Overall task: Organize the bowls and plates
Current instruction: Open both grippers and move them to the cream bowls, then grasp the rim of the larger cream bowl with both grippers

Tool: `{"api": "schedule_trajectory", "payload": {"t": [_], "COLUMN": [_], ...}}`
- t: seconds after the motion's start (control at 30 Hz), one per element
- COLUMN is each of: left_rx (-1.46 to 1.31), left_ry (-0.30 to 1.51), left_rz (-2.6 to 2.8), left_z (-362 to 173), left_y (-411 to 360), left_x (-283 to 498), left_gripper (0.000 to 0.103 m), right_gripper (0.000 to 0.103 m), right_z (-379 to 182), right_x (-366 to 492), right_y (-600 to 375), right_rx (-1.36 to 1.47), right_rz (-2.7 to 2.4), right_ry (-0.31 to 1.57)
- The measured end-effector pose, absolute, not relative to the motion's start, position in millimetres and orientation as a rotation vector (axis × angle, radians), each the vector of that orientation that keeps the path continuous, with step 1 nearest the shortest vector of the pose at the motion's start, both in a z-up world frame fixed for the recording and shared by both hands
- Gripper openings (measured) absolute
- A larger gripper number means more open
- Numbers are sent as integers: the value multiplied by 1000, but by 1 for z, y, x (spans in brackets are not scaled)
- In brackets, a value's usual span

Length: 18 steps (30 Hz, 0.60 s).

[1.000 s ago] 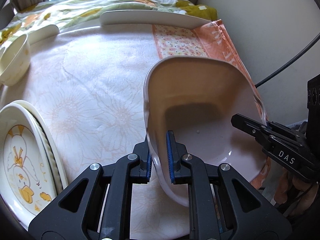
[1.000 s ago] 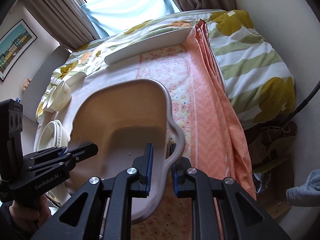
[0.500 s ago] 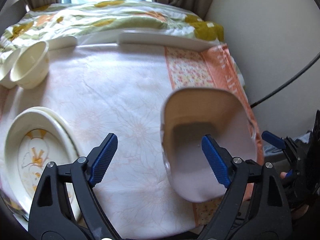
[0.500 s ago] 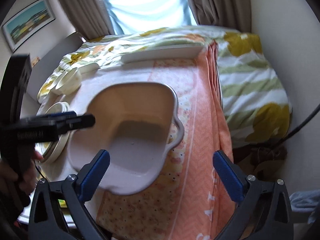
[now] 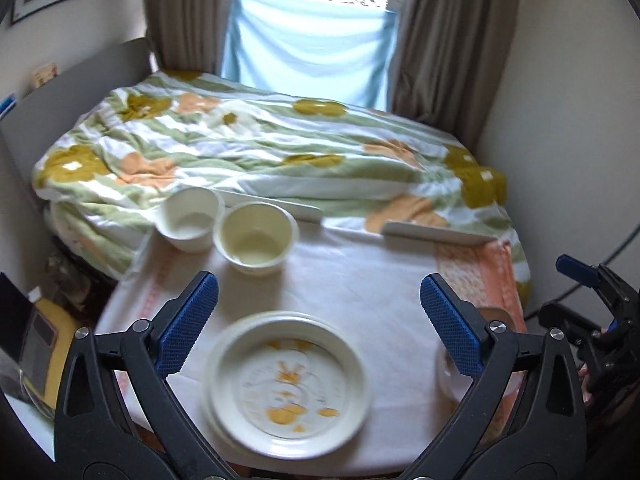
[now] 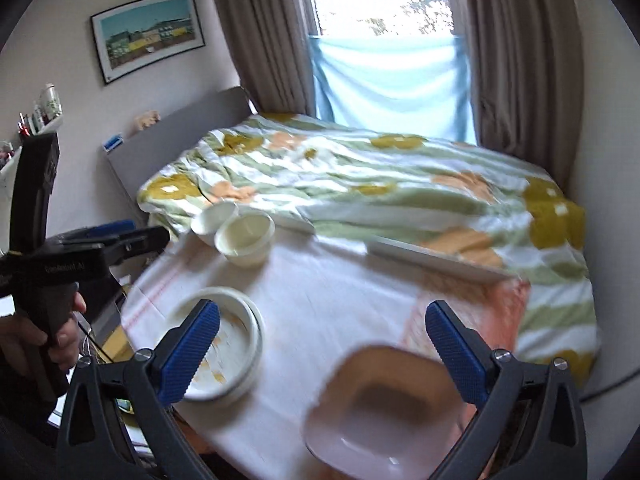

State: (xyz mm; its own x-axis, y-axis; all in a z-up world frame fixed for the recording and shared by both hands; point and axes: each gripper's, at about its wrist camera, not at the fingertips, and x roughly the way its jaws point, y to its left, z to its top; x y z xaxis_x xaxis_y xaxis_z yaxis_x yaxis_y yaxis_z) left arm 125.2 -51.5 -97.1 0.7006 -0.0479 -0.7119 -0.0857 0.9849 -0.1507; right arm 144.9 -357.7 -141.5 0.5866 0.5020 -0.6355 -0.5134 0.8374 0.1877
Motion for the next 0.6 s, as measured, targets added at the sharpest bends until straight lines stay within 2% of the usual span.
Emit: {"api": "schedule_trajectory", "payload": {"t": [0.13, 0.23, 0.3, 0.37, 0.4, 0.47, 0.5, 0.6], "left_rx": [-246, -301, -343, -369, -382, -401, -415, -436], "left_ry": [815, 871, 907, 951, 978, 1030, 1058, 1113], "left_rz": [36, 36, 21, 3, -11, -38, -57, -98], "left_z": [-103, -125, -146, -170, -184, -209, -223, -254], "left_y": [11, 50, 68, 78, 85, 89, 91, 93], "left_x": [147, 168, 184, 202, 213, 231, 242, 267], "left_gripper": [101, 100, 97, 85, 81, 66, 63, 51], "right_gripper": [103, 102, 102, 101, 96, 87, 79, 65], "right_z": [-124, -132, -151, -174, -188, -214, -227, -266], "right_x": [170, 206, 230, 252, 263, 280, 288, 308], "right_y": [-303, -259, -234, -216, -205, -192, -184, -166], "right_rx": [-5, 27, 61, 96, 114, 137, 144, 175], "right_rz": [586, 610, 599, 588, 582, 569, 558, 530], "right_ry": [695, 779, 860, 933, 978, 1045, 1081, 1180]}}
